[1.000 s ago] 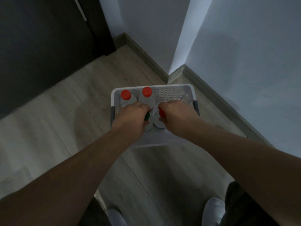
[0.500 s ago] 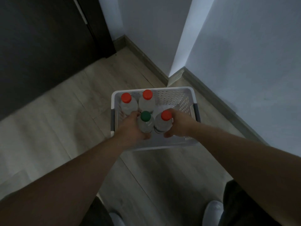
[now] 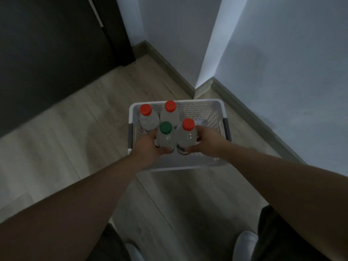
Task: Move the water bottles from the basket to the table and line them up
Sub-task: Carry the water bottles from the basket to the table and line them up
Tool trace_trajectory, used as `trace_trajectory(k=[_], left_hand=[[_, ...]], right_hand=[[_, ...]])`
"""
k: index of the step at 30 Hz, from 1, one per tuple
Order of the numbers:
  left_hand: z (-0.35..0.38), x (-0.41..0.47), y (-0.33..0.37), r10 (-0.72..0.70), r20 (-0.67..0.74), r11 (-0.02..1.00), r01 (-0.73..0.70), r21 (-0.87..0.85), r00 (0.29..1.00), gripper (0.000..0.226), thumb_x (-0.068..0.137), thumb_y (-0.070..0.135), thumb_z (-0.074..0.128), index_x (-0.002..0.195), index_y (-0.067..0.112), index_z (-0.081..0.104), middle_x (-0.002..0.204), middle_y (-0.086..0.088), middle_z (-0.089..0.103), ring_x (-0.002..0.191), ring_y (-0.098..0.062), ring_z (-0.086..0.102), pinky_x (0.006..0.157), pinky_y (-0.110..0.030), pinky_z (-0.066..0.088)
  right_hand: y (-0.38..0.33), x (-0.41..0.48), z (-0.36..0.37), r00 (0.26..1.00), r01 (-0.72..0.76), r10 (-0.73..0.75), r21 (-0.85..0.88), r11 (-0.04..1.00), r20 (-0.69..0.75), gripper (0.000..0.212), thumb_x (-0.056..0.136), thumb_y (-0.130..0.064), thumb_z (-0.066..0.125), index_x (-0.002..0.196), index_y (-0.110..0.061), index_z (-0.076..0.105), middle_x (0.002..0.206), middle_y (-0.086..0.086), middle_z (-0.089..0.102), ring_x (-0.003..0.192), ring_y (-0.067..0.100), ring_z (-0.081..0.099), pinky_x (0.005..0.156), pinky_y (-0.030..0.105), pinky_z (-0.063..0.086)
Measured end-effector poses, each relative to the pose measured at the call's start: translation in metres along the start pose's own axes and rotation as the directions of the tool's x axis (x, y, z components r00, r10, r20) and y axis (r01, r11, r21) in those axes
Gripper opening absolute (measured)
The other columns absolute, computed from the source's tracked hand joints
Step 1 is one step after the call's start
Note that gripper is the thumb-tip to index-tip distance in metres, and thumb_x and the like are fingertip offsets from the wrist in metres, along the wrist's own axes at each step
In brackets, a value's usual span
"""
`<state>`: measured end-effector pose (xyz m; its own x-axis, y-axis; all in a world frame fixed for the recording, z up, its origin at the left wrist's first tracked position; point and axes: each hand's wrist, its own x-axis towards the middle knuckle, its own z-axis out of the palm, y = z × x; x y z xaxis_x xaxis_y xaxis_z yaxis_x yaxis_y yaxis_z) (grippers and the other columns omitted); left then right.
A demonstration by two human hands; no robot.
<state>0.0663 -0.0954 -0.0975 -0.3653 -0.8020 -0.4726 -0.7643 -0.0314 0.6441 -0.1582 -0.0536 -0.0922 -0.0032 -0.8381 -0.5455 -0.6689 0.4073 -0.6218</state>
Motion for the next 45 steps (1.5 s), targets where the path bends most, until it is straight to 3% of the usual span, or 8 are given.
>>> trace_trajectory(k=[7,12,17,23,28,35,40,45], left_hand=[[-0.038,-0.016,0.025,0.114,-0.108,0.95,-0.141,-0.279,0.988,0.049,0.074,0.035,0.089,0.111,0.049,0.059,0.104,0.027,0.07,0.1,0.004,0.066,0.086,-0.017,0.051],[-0.068,-0.026,0.049,0.224,-0.17,0.876,-0.274,-0.396,0.96,0.058,0.075,0.042,0.088,0.126,0.032,0.062,0.12,0.013,0.072,0.112,-0.009,0.068,0.099,-0.041,0.055],[-0.071,-0.034,0.08,0.262,-0.298,0.717,-0.392,-0.577,0.918,0.051,0.089,0.038,0.073,0.132,0.019,0.053,0.124,0.015,0.07,0.117,-0.008,0.066,0.092,-0.026,0.056],[-0.067,-0.047,0.109,0.29,-0.489,0.731,-0.52,-0.441,0.822,0.082,0.083,0.086,0.045,0.129,0.019,0.048,0.113,0.026,0.066,0.106,-0.004,0.067,0.081,-0.02,0.055],[-0.065,-0.048,0.121,0.249,-0.467,0.717,-0.485,-0.501,0.849,0.074,0.071,0.084,0.063,0.123,0.034,0.047,0.11,0.028,0.068,0.104,0.0,0.068,0.078,-0.018,0.055],[-0.066,-0.047,0.131,0.152,-0.367,0.695,-0.363,-0.62,0.918,0.069,0.059,0.056,0.08,0.118,0.032,0.054,0.102,0.021,0.073,0.094,-0.003,0.072,0.072,-0.02,0.058],[-0.07,-0.046,0.131,0.112,-0.391,0.775,-0.327,-0.541,0.914,0.061,0.058,0.045,0.091,0.108,0.033,0.06,0.095,0.018,0.074,0.087,-0.002,0.072,0.067,-0.018,0.058],[-0.074,-0.042,0.119,0.13,-0.413,0.91,-0.274,-0.312,0.901,0.052,0.07,0.026,0.092,0.112,0.03,0.06,0.095,0.015,0.071,0.084,0.009,0.067,0.059,-0.007,0.05]], right_hand=[[-0.035,-0.034,-0.054,0.981,0.193,-0.185,0.206,0.959,-0.058,0.051,0.079,-0.028,0.088,0.125,-0.03,0.065,0.12,-0.014,0.07,0.11,-0.001,0.065,0.087,0.016,0.054],[-0.056,-0.053,-0.081,0.965,0.261,-0.246,0.379,0.888,-0.087,0.057,0.081,-0.043,0.08,0.134,-0.03,0.063,0.13,-0.015,0.069,0.124,0.006,0.062,0.109,0.045,0.05],[-0.075,-0.063,-0.08,0.935,0.354,-0.31,0.497,0.792,-0.172,0.052,0.099,-0.043,0.056,0.147,-0.025,0.049,0.137,-0.008,0.066,0.127,0.013,0.063,0.104,0.039,0.054],[-0.093,-0.071,-0.068,0.905,0.426,-0.325,0.534,0.73,-0.276,0.065,0.098,-0.056,0.047,0.152,-0.022,0.038,0.137,0.001,0.066,0.123,0.019,0.066,0.102,0.046,0.056],[-0.093,-0.067,-0.065,0.933,0.356,-0.233,0.599,0.717,-0.275,0.071,0.09,-0.062,0.067,0.149,-0.031,0.043,0.137,-0.004,0.066,0.124,0.021,0.066,0.104,0.051,0.053],[-0.086,-0.071,-0.067,0.983,0.172,-0.135,0.882,0.438,-0.125,0.075,0.083,-0.057,0.072,0.148,-0.027,0.05,0.135,0.007,0.068,0.125,0.031,0.065,0.11,0.06,0.046],[-0.08,-0.07,-0.078,0.963,0.218,0.0,0.777,0.591,-0.27,0.073,0.065,-0.052,0.086,0.13,-0.028,0.062,0.114,0.004,0.076,0.106,0.027,0.074,0.1,0.059,0.055],[-0.077,-0.068,-0.087,0.9,0.207,0.067,0.558,0.803,-0.431,0.058,0.077,-0.043,0.087,0.127,-0.027,0.062,0.113,-0.001,0.074,0.1,0.021,0.073,0.092,0.048,0.061]])
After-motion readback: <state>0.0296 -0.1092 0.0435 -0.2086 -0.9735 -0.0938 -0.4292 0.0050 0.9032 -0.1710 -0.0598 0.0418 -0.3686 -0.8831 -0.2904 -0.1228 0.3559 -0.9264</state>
